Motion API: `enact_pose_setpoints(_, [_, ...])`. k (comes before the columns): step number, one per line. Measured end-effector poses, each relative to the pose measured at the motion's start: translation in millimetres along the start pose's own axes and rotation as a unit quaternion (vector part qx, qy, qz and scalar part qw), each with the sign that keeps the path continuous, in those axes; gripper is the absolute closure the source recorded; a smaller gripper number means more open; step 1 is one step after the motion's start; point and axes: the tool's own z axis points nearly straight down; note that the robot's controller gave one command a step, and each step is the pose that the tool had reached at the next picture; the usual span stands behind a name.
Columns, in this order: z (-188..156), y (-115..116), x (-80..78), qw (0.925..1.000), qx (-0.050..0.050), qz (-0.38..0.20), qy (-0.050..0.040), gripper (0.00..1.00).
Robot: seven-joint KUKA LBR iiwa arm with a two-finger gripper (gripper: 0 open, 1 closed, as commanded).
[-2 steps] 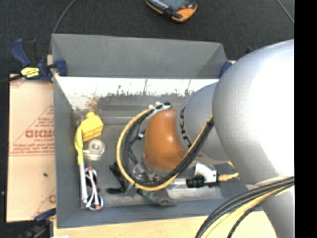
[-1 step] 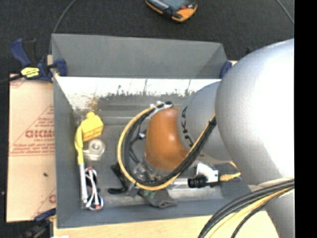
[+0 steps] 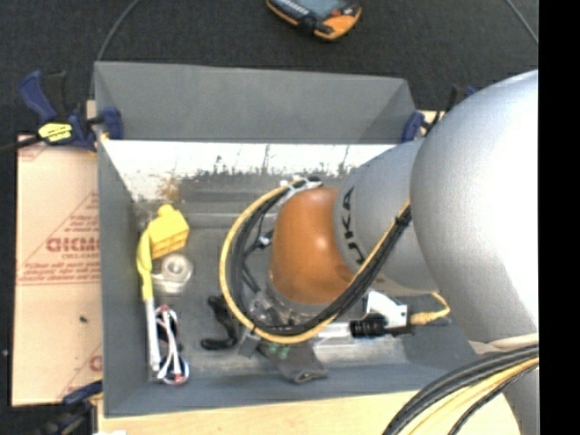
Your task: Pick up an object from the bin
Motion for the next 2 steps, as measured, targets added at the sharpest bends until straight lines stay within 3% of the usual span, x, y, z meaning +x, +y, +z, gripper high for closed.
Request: enact_pose_setpoints(2, [-32.1,1.2,-2.1,1.0000,-0.003,-0.001,-0.0033,1.00])
